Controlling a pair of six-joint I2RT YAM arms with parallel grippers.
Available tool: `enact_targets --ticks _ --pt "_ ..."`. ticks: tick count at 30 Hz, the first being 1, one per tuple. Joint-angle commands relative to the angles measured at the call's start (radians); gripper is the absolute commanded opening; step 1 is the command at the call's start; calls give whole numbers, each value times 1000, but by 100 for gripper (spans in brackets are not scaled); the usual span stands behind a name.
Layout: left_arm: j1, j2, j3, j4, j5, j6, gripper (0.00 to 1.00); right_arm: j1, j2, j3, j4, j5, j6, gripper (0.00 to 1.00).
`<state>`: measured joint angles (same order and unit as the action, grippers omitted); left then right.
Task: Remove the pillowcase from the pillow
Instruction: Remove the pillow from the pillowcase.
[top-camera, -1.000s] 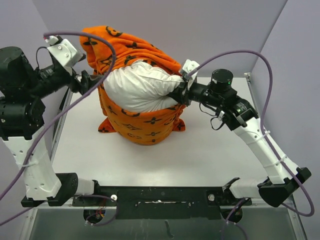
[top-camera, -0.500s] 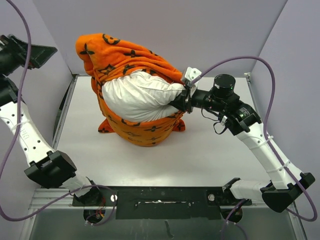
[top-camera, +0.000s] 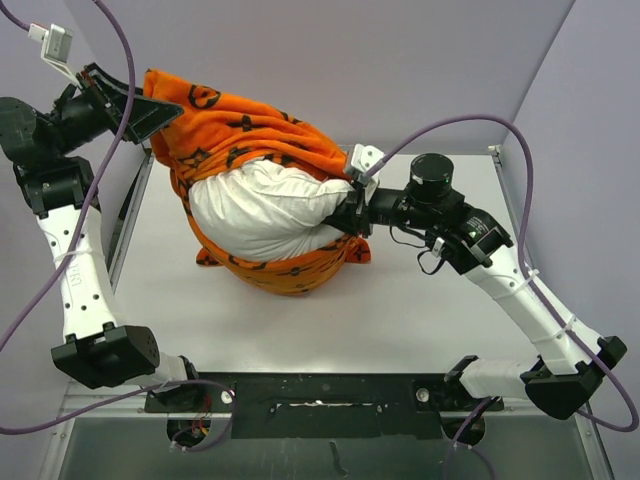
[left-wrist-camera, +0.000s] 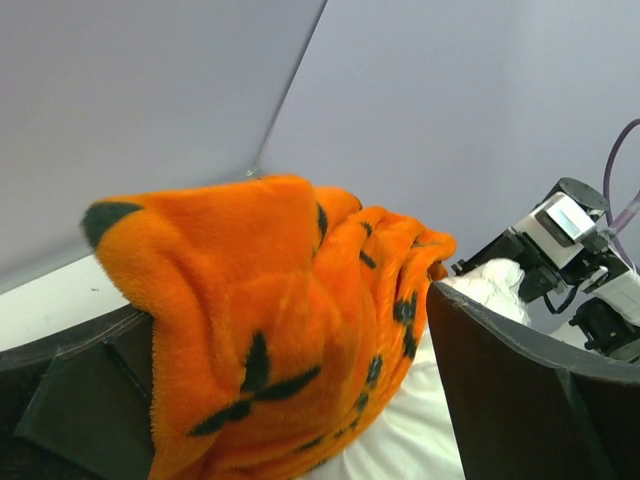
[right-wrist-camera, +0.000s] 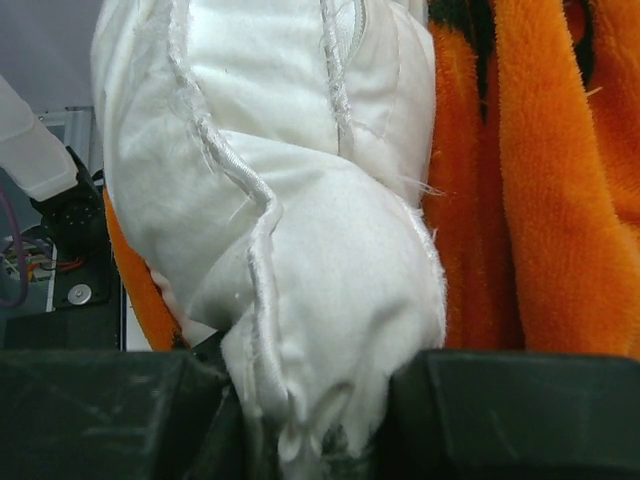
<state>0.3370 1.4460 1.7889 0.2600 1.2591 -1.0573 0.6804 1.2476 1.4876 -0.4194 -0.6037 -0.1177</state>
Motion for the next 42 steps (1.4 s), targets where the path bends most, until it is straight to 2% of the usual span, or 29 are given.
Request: enact_targets --ticks 1,3,6,9,12,18,24,28,35,42 --pt "-26 -32 -2 33 -91 65 80 42 32 35 -100 65 12 0" --pt "-26 -32 -3 6 -95 117 61 49 31 47 -106 75 16 0" --pt "-25 -46 -14 -47 -102 208 21 51 27 55 -106 83 27 0" --pt "-22 -78 -23 -135 -126 352 1 52 26 60 -107 86 36 0" --pt "-21 -109 -32 -196 -172 485 0 52 24 60 -113 89 39 0" --pt "1 -85 27 -233 -333 630 0 54 -31 12 -116 68 88 0" --pt "98 15 125 -198 -505 542 0 56 -214 -206 -44 95 170 0" --pt "120 54 156 -204 -549 548 0 34 -303 -284 -16 108 217 0" --pt "107 47 95 -213 -611 665 0 -3 -375 -350 17 73 260 0" --pt "43 80 35 -248 -848 908 0 -64 -474 -386 42 -42 293 0"
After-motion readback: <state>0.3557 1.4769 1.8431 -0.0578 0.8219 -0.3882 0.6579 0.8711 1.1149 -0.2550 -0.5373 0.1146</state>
